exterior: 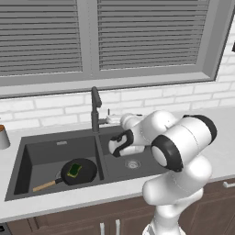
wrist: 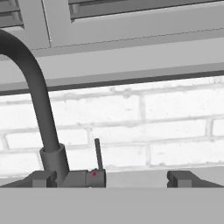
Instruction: Pick the pan and sponge and place them into the sink. Then turn on the water.
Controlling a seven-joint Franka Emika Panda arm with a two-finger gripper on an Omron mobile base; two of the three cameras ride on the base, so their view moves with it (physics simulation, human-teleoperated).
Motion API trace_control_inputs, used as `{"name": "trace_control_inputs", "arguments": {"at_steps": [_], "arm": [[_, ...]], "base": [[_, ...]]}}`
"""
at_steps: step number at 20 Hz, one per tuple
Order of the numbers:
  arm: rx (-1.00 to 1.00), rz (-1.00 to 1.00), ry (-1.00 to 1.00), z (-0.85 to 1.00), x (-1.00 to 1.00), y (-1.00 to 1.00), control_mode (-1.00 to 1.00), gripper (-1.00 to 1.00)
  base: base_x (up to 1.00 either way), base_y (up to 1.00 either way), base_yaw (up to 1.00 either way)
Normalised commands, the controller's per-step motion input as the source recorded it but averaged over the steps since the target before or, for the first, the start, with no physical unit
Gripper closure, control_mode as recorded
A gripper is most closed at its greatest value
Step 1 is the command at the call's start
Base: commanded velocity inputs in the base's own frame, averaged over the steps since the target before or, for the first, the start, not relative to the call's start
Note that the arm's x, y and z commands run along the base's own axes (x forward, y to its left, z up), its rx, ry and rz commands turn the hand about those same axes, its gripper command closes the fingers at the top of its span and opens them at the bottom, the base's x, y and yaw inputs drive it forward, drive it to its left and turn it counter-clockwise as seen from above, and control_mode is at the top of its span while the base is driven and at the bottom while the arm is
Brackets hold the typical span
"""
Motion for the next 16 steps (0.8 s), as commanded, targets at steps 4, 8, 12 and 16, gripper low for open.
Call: {"name": "trace_control_inputs", "arguments": {"at_steps": [4,8,12,16], "arm": [[0.0,0.0,0.0,-0.08,0.15,0.01,-1.0,-1.0],[0.0,0.0,0.0,-0.05,0.22,0.08,-1.0,-1.0],[0.0,0.0,0.0,-0.01,0.18,0.03,-1.0,-1.0],[0.0,0.0,0.0,-0.06,0.12,0.07,-1.0,-1.0]], "base": [[0.0,0.0,0.0],[0.0,0.0,0.0],[0.0,0.0,0.0],[0.0,0.0,0.0]]}}
